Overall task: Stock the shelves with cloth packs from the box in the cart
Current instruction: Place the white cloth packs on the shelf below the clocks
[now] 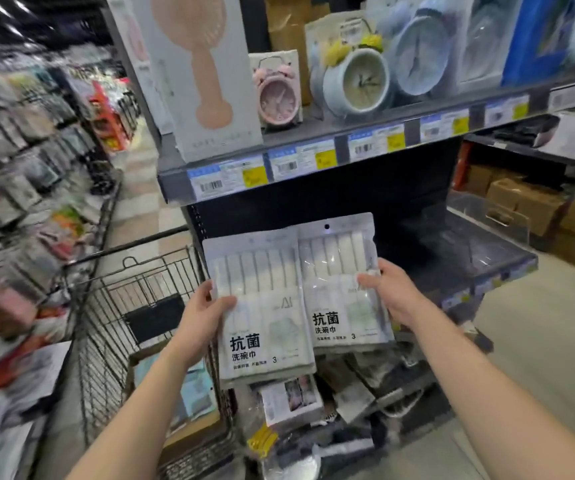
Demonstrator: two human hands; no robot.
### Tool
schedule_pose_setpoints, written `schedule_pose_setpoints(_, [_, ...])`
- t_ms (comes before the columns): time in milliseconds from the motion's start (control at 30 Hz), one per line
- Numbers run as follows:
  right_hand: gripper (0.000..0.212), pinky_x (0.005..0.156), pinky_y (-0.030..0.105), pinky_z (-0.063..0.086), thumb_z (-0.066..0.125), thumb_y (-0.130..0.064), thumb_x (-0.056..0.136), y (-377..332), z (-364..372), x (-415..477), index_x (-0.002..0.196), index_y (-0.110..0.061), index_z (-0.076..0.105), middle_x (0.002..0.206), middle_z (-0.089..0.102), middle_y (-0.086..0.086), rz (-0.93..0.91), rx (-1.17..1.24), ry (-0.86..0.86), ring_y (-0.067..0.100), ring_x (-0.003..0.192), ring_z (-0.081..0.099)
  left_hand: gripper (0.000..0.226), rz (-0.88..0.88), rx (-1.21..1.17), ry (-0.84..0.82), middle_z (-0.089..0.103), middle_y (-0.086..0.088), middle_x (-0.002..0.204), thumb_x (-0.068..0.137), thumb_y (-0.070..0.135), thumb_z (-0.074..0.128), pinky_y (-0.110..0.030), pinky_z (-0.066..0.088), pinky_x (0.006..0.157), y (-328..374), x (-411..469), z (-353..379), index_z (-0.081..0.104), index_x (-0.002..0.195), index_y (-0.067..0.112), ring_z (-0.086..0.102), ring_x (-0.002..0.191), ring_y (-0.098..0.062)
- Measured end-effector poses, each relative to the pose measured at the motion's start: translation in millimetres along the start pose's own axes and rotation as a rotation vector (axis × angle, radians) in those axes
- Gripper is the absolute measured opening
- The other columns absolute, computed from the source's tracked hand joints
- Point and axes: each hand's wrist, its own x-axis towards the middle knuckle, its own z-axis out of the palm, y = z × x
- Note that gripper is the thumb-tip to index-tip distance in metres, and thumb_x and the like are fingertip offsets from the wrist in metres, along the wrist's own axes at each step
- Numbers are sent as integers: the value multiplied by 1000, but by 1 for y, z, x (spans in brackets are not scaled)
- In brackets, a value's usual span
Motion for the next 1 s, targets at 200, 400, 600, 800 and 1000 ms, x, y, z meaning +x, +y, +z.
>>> schedule_pose_setpoints(200, [33, 96, 40, 55, 65, 2, 93, -8, 41, 55, 125, -8, 64, 117, 73, 8, -19, -61, -63, 23, 108, 70, 46, 31, -35, 41, 79, -5, 104, 95, 13, 68, -52, 63, 82, -2, 18, -24, 56, 136, 30, 77, 94, -34])
schedule_pose_setpoints(400, [46, 107, 40, 46, 68, 2, 89, 3, 63, 91, 132, -12, 61, 123, 70, 7, 14, -94, -135, 23, 116, 65, 44, 26, -82, 81, 77, -13, 113, 95, 9, 68, -54, 62, 85, -4, 25, -29, 58, 134, 26, 77, 98, -36])
schedule_pose_setpoints(600, [60, 100, 53, 53, 54, 18, 82, 16, 76, 117, 135, -9, 60, 125, 69, 18, 110, -23, -233, 36, 116, 66, 33, 11, -111, 237, 76, -14, 111, 95, 11, 68, -58, 61, 85, -12, 30, -24, 60, 126, 18, 76, 98, -39])
schedule_pose_setpoints(800, [57, 95, 43, 55, 58, 10, 88, 39, 74, 124, 139, -16, 57, 125, 68, 9, 101, -194, -265, 25, 114, 65, 40, 2, -115, 302, 78, -9, 107, 93, 16, 71, -59, 60, 88, -9, 28, -5, 57, 130, 21, 77, 99, -35])
schedule_pose_setpoints(1000, [45, 91, 42, 58, 67, -10, 91, 41, 71, 132, 133, -25, 59, 114, 70, -1, -2, -439, -230, 22, 106, 67, 44, -11, -142, 310, 72, -9, 121, 93, 13, 72, -54, 62, 89, -7, 32, 25, 56, 133, 21, 77, 98, -27])
